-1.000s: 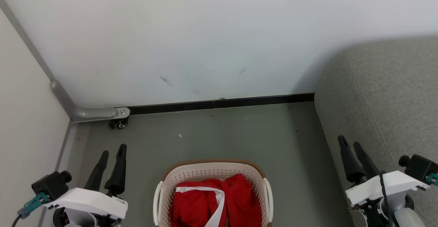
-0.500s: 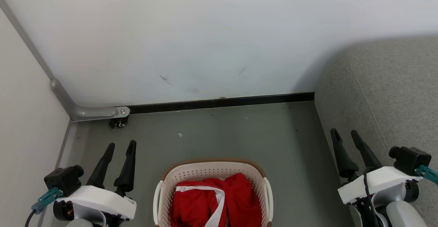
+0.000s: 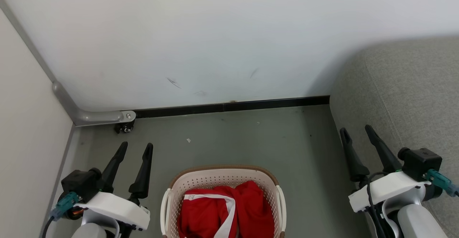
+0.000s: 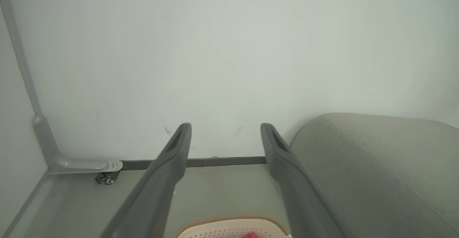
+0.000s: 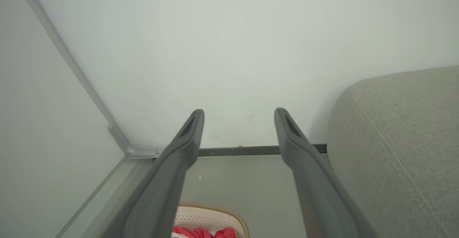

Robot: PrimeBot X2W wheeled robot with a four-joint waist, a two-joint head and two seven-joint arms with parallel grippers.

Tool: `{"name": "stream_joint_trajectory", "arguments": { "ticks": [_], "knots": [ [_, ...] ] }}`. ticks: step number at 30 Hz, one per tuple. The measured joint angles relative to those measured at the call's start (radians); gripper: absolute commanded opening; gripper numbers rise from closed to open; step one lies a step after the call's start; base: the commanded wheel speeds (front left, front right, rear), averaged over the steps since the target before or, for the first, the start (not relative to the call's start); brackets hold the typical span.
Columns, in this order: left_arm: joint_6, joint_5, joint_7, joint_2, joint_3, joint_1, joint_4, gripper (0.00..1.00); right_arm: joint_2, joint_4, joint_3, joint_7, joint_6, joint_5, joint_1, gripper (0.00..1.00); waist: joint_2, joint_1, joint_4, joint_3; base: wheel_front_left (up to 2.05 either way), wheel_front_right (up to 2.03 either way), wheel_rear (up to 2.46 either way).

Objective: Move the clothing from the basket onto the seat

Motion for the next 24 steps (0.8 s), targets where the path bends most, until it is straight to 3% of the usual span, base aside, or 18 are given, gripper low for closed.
{"name": "stream_joint_trajectory", "arguments": {
  "ticks": [5,24],
  "knots": [
    [0.000,0.046,-0.014,0.001,-0.010,-0.014,0.000,1.00,0.002,-0.012,0.003,-0.016,0.000,-0.058,-0.002,1.00,0.0000,-0.0001,0.000,0.005,0.00,0.00,0.00],
    [0.000,0.049,-0.014,0.000,-0.027,-0.015,0.017,1.00,0.009,-0.035,-0.009,-0.017,0.000,-0.062,-0.003,1.00,0.0000,-0.0002,0.002,0.018,0.00,0.00,0.00]
  ]
}}
